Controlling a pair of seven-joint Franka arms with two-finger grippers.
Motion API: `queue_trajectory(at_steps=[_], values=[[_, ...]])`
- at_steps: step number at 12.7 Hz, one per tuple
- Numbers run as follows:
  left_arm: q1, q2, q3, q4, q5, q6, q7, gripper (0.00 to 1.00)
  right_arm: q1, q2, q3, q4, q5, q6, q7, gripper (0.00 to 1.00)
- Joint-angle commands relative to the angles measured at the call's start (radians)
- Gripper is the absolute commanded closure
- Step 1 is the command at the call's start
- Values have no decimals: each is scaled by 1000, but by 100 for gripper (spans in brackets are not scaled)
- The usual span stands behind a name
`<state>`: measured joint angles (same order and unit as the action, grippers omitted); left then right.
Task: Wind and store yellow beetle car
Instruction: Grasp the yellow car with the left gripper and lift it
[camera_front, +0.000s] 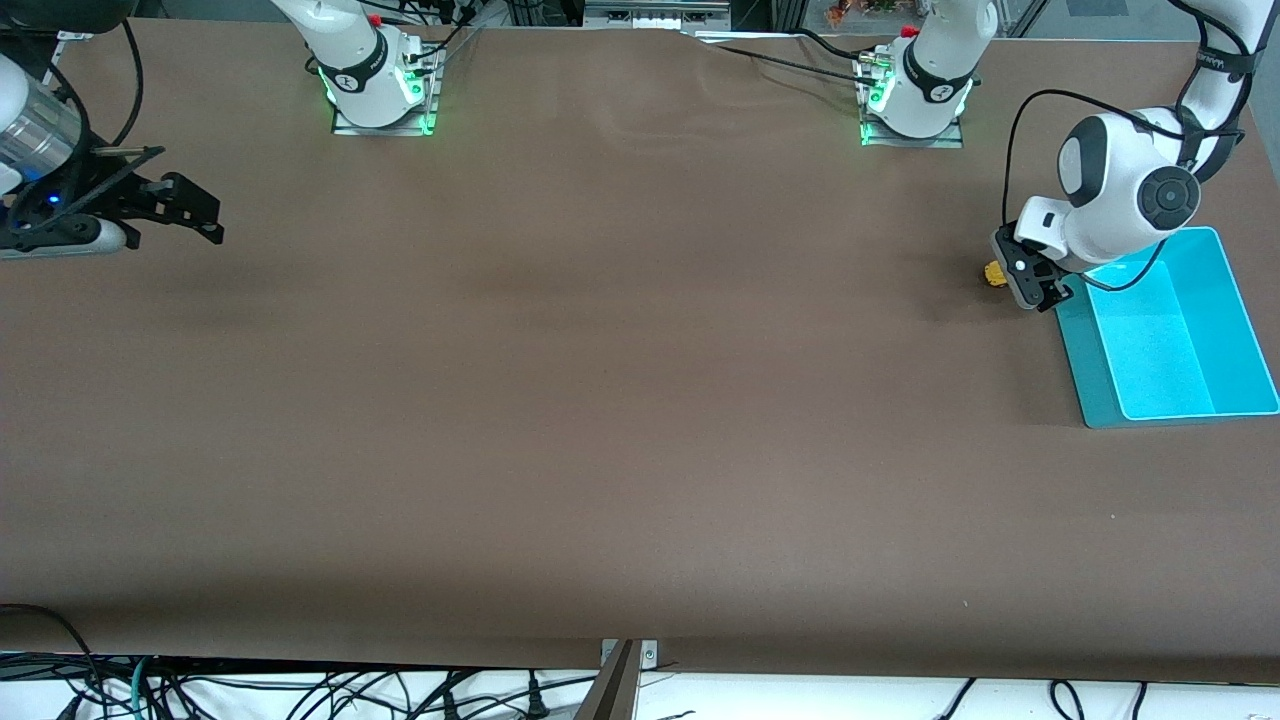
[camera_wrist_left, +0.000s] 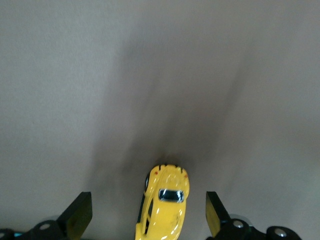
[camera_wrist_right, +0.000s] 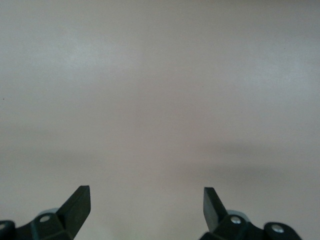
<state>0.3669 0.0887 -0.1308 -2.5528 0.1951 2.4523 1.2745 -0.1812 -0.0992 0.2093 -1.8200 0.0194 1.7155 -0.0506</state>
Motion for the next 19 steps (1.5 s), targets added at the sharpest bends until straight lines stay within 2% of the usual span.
queue_trajectory(at_steps=[1, 4, 7, 11, 12, 14, 15, 17, 19], values=[[53, 22, -6, -1, 59, 21, 23, 0, -6, 9, -7, 25, 11, -25, 5, 0], [66, 31, -6, -49, 69, 98, 25, 0, -4, 15, -5, 38, 5, -25, 0, 0], [105, 91, -6, -73, 102, 201, 25, 0, -4, 16, -5, 38, 5, -23, 0, 0], [116, 101, -6, -72, 142, 215, 25, 1, -4, 16, -5, 38, 4, -23, 0, 0], [116, 101, -6, -72, 142, 215, 26, 9, -4, 16, -5, 38, 4, -23, -2, 0], [115, 105, -7, -67, 155, 212, 130, 68, -4, 19, -5, 38, 5, -23, -3, 0], [116, 105, -7, -63, 155, 212, 143, 79, -4, 19, -5, 38, 5, -23, -3, 0], [116, 97, -7, -50, 155, 209, 152, 87, -4, 21, -5, 39, 4, -23, -3, 0], [116, 86, -9, -43, 153, 202, 154, 87, -6, 21, -5, 48, 7, -23, -3, 0]])
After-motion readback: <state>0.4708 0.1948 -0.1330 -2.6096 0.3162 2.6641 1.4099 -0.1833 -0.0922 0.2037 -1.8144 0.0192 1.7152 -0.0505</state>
